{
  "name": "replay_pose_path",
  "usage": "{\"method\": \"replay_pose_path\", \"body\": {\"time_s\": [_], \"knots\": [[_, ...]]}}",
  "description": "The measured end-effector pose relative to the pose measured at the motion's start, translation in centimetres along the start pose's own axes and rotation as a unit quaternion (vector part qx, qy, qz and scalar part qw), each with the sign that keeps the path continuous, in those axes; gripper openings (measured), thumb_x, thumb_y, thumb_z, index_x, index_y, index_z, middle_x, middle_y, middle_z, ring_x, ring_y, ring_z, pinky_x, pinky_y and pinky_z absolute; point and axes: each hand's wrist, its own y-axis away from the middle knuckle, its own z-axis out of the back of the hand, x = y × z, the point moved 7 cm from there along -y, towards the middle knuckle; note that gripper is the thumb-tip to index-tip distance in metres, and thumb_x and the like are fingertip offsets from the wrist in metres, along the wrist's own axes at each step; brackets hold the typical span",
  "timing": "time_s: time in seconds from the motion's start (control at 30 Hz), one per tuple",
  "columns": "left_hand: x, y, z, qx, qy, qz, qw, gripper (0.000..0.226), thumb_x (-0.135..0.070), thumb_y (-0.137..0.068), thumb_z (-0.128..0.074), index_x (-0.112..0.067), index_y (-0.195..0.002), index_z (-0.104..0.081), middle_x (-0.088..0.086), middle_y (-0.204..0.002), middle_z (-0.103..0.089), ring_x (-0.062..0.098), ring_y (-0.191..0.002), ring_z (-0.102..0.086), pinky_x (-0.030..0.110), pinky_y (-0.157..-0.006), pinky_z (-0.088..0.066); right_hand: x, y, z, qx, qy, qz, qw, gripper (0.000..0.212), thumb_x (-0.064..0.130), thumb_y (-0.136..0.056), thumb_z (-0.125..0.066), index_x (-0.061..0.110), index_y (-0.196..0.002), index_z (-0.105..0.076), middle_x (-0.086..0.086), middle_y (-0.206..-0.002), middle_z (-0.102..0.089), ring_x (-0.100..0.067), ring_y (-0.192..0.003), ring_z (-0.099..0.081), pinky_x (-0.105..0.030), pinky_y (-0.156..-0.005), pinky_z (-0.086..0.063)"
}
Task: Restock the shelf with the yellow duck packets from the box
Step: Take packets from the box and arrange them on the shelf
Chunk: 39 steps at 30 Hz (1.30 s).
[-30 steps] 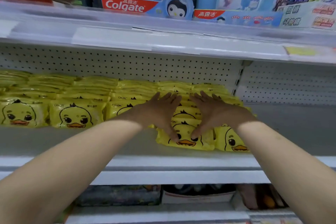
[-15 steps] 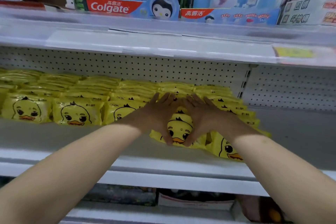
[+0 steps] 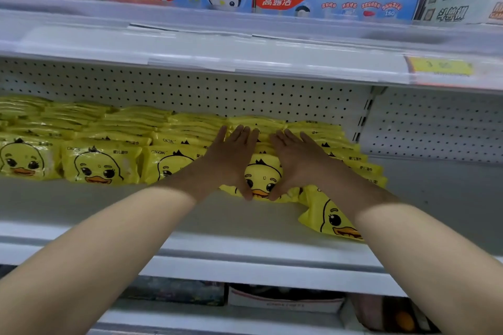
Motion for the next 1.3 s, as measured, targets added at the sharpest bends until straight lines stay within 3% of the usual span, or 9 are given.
{"method": "replay_pose_path", "body": {"time_s": [0.2, 0.33, 0.63, 0.8, 0.97, 1.3], "knots": [[0.2, -1.0, 0.3, -0.002, -0.031, 0.020, 0.999, 0.152, -0.074, -0.049, -0.077, -0.008, -0.153, 0.011, 0.009, -0.163, 0.005, 0.023, -0.150, 0.009, 0.051, -0.120, 0.004, -0.1, -1.7, 0.0, 0.005, 0.013, -0.002, 1.000, 0.151, 0.075, -0.051, -0.079, 0.009, -0.157, 0.006, -0.010, -0.166, 0.006, -0.022, -0.153, 0.005, -0.045, -0.124, -0.002], [0.4, -1.9, 0.3, -0.008, -0.054, 0.035, 0.998, 0.147, -0.075, -0.054, -0.074, -0.004, -0.153, 0.009, 0.012, -0.163, 0.005, 0.024, -0.150, 0.008, 0.054, -0.119, 0.002, -0.1, -3.0, 0.2, -0.017, 0.028, 0.004, 0.999, 0.146, 0.071, -0.052, -0.082, 0.004, -0.156, -0.005, -0.013, -0.164, -0.010, -0.025, -0.152, -0.008, -0.041, -0.124, -0.012], [0.5, -3.1, -0.3, -0.010, -0.015, 0.056, 0.998, 0.145, -0.066, -0.056, -0.080, -0.003, -0.153, 0.007, 0.012, -0.163, 0.003, 0.023, -0.151, 0.005, 0.055, -0.119, 0.000, -0.5, -3.9, 0.5, -0.037, 0.013, -0.001, 0.999, 0.136, 0.063, -0.051, -0.088, 0.007, -0.153, -0.017, -0.009, -0.160, -0.023, -0.023, -0.148, -0.023, -0.040, -0.117, -0.027], [1.0, -2.7, -0.9, 0.007, 0.001, 0.046, 0.999, 0.149, -0.074, -0.051, -0.076, -0.010, -0.154, 0.011, 0.008, -0.163, 0.009, 0.026, -0.151, 0.004, 0.058, -0.118, 0.000, -1.2, -2.9, 0.1, -0.006, -0.016, 0.002, 1.000, 0.147, 0.066, -0.053, -0.085, 0.013, -0.158, 0.003, -0.005, -0.167, 0.000, -0.019, -0.153, -0.004, -0.044, -0.123, -0.009], [1.1, -2.3, -0.8, 0.000, -0.005, 0.041, 0.999, 0.147, -0.074, -0.052, -0.076, -0.012, -0.154, 0.010, 0.006, -0.164, 0.008, 0.024, -0.151, 0.003, 0.057, -0.118, 0.000, -1.7, -2.3, 0.1, 0.026, -0.014, 0.008, 1.000, 0.149, 0.059, -0.055, -0.088, 0.018, -0.157, 0.013, -0.001, -0.166, 0.012, -0.018, -0.153, 0.008, -0.047, -0.123, -0.001], [1.1, -2.7, -0.6, 0.012, -0.015, 0.046, 0.999, 0.145, -0.072, -0.051, -0.077, -0.009, -0.155, 0.003, 0.007, -0.164, 0.003, 0.022, -0.151, 0.003, 0.060, -0.117, 0.001, -1.8, -3.1, -0.1, -0.002, -0.009, 0.018, 1.000, 0.146, 0.057, -0.056, -0.089, 0.019, -0.158, 0.009, -0.001, -0.167, 0.007, -0.017, -0.153, 0.003, -0.046, -0.124, -0.005]]}}
